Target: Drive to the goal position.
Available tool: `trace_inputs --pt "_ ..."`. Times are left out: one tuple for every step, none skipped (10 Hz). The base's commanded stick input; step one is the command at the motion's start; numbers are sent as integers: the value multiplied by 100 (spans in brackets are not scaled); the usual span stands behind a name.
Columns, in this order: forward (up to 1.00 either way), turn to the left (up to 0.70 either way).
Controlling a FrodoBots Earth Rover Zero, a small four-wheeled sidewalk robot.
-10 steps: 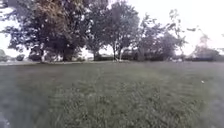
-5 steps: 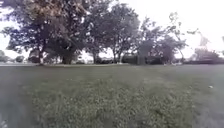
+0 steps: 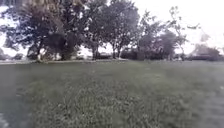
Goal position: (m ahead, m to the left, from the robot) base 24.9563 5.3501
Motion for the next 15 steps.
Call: trace_inputs --pt "70 0" --pt "70 0" --pt "70 0" --pt "70 0" --pt "70 0" --pt "70 0" --pt "70 0" --pt "70 0" --pt "70 0" --pt "70 0" --pt "70 0" --pt "70 0" --pt "70 0" --pt "70 0" --pt "70 0"
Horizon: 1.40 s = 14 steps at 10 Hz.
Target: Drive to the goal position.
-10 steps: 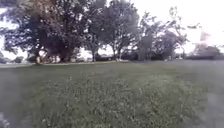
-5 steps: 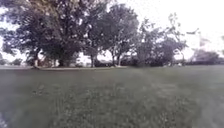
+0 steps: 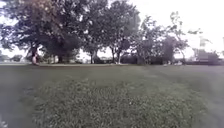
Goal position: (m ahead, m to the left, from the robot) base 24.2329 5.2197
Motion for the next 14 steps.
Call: trace_inputs --pt "70 0" --pt "70 0" --pt "70 0" --pt "70 0" --pt "70 0" --pt "70 0" --pt "70 0" --pt "70 0" --pt "70 0" --pt "70 0" --pt "70 0" --pt "70 0" --pt "70 0" --pt "70 0"
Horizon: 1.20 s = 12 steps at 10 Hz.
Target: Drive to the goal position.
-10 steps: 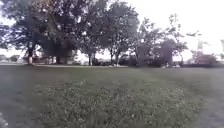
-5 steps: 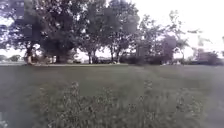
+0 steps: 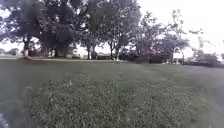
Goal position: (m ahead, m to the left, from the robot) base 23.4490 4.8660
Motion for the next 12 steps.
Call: trace_inputs --pt "70 0" --pt "70 0" --pt "70 0" --pt "70 0" --pt "70 0" --pt "70 0" --pt "70 0" --pt "70 0" --pt "70 0" --pt "70 0" --pt "70 0" --pt "70 0"
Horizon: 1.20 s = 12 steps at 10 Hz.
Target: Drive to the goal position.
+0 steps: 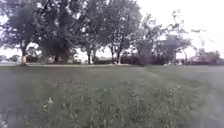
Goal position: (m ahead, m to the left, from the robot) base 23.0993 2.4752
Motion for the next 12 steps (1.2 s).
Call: trace_inputs --pt "70 0" --pt "70 0" --pt "70 0" --pt "70 0" --pt "70 0" --pt "70 0" --pt "70 0" --pt "70 0" --pt "70 0" --pt "70 0" --pt "70 0" --pt "70 0"
